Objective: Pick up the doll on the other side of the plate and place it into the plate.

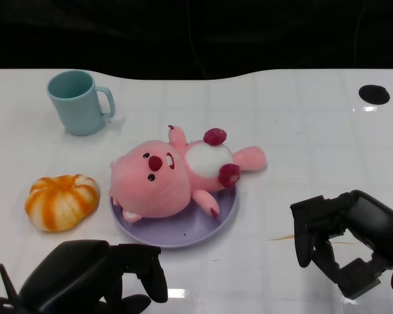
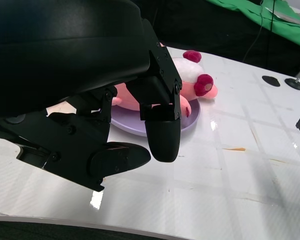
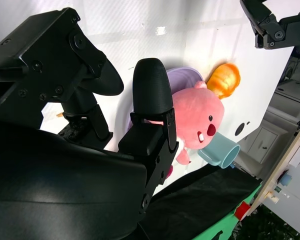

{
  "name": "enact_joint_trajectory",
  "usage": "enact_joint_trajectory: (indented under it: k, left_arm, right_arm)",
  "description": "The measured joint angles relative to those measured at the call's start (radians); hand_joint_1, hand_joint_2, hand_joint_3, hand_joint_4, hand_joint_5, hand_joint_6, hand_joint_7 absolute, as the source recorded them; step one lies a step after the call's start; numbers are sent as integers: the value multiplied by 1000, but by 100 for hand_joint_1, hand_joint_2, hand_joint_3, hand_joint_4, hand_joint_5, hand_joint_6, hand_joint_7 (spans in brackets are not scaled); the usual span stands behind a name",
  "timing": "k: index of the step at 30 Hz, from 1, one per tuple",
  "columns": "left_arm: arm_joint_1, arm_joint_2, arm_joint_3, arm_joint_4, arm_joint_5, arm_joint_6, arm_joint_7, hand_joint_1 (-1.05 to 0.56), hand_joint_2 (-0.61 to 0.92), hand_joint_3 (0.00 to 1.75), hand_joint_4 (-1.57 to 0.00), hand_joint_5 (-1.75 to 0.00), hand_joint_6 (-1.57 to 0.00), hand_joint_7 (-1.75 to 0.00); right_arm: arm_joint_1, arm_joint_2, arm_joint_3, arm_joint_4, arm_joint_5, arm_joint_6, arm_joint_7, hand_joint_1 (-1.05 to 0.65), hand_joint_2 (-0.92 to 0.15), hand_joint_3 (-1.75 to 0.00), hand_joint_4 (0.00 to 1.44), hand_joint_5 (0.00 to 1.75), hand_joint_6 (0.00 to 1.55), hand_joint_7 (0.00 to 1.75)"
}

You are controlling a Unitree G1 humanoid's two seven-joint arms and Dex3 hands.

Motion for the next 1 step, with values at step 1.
enact_joint_trajectory:
  k: [1]
  left_arm:
    - [1,0,0,0,0,0,0,-21,75,61,-71,-146,-74,-113]
  right_arm:
    - [0,0,0,0,-2,-1,0,-2,-29,-146,88,173,83,142]
